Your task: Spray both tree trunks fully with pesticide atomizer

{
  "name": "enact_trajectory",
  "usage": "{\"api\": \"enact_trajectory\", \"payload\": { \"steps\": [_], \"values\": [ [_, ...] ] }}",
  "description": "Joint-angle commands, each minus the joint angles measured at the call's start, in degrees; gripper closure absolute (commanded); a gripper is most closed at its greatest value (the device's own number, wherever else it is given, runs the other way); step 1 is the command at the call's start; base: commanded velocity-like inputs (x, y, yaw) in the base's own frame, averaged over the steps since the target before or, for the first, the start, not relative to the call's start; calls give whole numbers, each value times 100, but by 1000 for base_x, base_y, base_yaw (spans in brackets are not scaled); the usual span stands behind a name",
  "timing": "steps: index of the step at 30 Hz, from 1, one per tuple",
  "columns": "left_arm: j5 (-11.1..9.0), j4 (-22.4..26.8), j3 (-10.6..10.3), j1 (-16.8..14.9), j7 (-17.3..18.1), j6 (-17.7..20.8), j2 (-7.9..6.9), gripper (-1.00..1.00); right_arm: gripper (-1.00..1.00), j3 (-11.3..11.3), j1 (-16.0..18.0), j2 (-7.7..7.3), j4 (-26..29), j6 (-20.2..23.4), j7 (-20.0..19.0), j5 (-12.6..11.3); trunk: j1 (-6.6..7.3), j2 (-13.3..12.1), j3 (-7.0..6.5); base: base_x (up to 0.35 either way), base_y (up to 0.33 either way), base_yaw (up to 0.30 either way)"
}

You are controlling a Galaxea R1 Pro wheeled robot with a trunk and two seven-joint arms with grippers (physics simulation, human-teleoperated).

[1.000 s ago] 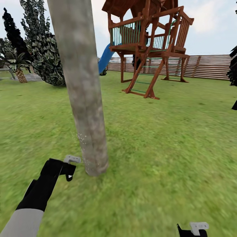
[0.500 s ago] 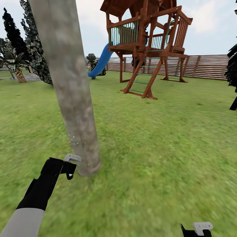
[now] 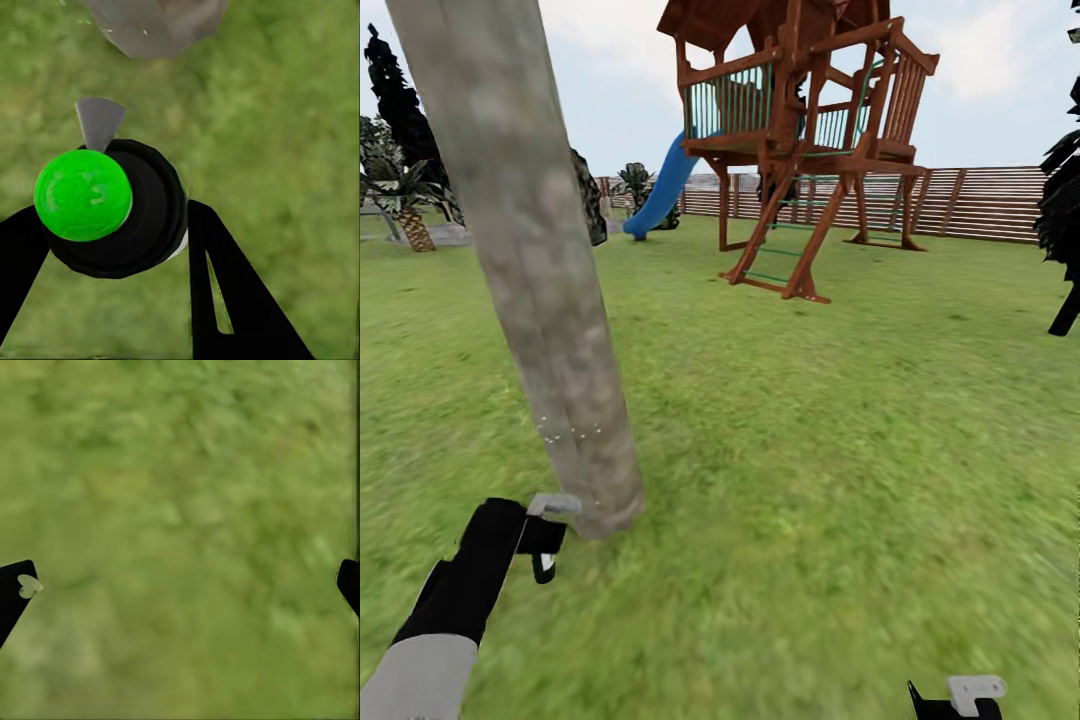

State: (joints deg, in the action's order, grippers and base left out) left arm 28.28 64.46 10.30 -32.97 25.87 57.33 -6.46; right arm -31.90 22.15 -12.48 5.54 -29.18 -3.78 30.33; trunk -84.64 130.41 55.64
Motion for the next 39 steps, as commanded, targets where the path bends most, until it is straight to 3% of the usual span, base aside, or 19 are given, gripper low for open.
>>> {"api": "enact_trajectory", "payload": {
  "steps": [1, 3, 5, 12, 13, 14, 16, 18, 23, 28, 37, 39],
  "values": [
    [-71, -5, 199, 3, 1, 3, -48, 100, -100, -1, 0, 0, 0, 0, 0, 0, 0, 0, 0, 158, -245, 0],
    [-69, -11, 353, 11, -2, -8, -213, 100, -100, -1, 0, 0, -6, 0, 1, 0, 0, 0, 0, 158, -244, 0],
    [-69, -12, 374, 115, -2, -18, -307, 100, -100, 1, 0, 0, -8, 0, 3, 0, 0, 0, 0, 156, -244, 0],
    [-69, -445, 147, 400, -14, -66, -64, 100, -100, 8, 0, 24, -9, 0, 0, 0, 0, 0, 0, 39, -61, 0],
    [-61, -813, 256, 404, -19, -289, -285, 100, -100, 8, 0, 26, -9, 0, 0, 1, 0, 0, 0, 0, 0, 0],
    [-60, -880, 296, 405, -20, -358, -461, 100, -100, 8, 0, 26, -9, 0, 0, 3, 0, 0, 0, 0, 0, 0],
    [-71, -919, 322, 405, -20, -410, -630, 100, -100, 8, 0, 26, -9, 0, 0, 8, 0, 0, 0, 0, 0, 0],
    [-77, -917, 280, 398, -27, -427, -533, 100, -100, 8, 0, 26, -9, 0, -4, 8, 0, 0, 0, 0, 0, 0],
    [-135, -780, 267, 296, -588, -433, -19, 100, -100, 8, 0, 26, -9, 0, -9, 8, 0, 0, 0, 0, 0, 0],
    [-137, -318, 372, 307, -576, -425, -55, 100, -100, 8, 0, 35, -9, 0, -3, 8, 0, 0, 0, 0, 0, 3],
    [-155, -274, 398, 377, -372, -402, -13, 100, -100, 8, 0, 44, -9, 0, 0, 6, 0, 0, 0, 0, 0, 246],
    [-236, -177, 397, 378, -31, -406, -15, 100, -100, 8, 0, 44, -9, 0, 0, 6, 0, 0, 0, 3, 0, 264]
  ]
}}
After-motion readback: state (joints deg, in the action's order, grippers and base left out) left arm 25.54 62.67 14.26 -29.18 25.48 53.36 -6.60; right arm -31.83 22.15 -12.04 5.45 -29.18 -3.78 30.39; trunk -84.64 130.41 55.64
